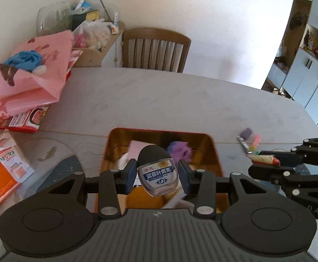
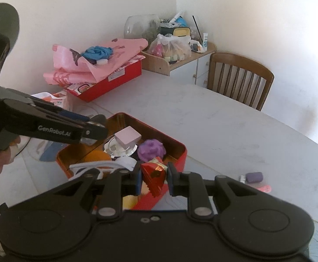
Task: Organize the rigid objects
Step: 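Carry the eye-drop bottle with the left tool while the right tool carries the packet to the tin, then open the left tool to drop the bottle while the right tool releases the packet in the tin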
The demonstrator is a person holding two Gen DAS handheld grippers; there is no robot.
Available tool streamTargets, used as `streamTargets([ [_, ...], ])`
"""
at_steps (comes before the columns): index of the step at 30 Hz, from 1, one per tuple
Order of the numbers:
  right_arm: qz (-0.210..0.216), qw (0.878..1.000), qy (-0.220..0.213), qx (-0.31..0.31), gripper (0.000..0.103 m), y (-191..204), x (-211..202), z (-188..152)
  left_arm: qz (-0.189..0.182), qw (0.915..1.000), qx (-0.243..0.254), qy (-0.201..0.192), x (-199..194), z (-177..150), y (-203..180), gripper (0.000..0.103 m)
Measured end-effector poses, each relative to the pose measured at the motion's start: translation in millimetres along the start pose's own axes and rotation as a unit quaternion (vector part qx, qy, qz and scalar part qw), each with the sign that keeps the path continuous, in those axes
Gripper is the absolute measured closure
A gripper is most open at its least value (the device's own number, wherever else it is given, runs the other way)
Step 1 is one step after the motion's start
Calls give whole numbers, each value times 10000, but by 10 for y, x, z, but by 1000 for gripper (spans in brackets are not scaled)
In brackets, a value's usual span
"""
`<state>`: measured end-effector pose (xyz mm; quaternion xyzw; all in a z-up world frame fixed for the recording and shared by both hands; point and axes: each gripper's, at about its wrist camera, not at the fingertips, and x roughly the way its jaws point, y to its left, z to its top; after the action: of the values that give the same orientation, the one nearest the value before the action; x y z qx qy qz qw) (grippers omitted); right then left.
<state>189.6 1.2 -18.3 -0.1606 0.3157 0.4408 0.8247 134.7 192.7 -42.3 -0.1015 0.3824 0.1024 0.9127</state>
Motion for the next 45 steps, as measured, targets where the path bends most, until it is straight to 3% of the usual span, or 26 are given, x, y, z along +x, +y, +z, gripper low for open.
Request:
streamTargets([
  [6, -107, 9997, 151, 180, 82, 49, 344, 128, -44, 9997, 28, 236, 212, -37, 214, 63],
  [17, -217, 9959, 638, 601, 82, 1, 822, 158, -92, 9984, 303, 458, 502, -16, 262, 63],
  [36, -265, 9925, 872, 819, 77, -11, 976, 102, -65, 9965, 275, 782, 799, -49, 333, 63],
  [45, -193, 9915, 835, 976, 70, -41, 872, 104, -46, 9976, 227, 654, 707, -24, 334, 62],
])
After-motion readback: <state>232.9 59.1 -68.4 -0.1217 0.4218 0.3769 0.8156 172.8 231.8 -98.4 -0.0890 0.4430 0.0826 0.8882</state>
